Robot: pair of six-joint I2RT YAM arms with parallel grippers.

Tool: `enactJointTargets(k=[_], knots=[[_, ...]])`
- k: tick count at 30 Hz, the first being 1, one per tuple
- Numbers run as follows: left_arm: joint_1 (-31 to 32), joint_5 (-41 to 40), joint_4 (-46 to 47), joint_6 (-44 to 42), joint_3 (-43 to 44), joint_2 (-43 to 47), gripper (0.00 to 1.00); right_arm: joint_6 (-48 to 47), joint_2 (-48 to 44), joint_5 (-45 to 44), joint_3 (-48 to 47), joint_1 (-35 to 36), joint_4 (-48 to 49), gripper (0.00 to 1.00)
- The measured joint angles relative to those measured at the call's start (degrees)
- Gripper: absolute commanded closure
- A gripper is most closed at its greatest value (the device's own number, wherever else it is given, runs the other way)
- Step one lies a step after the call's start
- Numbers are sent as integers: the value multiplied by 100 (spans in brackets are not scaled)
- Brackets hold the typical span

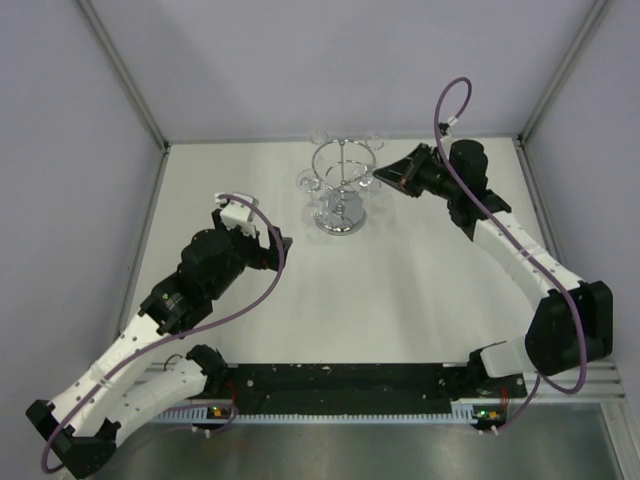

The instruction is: Take the wine glass off the wine glass rack

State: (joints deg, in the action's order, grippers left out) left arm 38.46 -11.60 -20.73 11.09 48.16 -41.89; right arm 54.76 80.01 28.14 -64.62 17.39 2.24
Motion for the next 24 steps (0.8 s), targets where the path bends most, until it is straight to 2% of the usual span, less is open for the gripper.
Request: enactJointTargets(k=[7, 24], knots=[[0, 0, 0, 15, -2, 0, 4, 136, -111, -11, 212, 0, 186, 100], [0, 278, 17, 245, 0, 2, 5, 254, -1220, 157, 953, -184, 55, 100]])
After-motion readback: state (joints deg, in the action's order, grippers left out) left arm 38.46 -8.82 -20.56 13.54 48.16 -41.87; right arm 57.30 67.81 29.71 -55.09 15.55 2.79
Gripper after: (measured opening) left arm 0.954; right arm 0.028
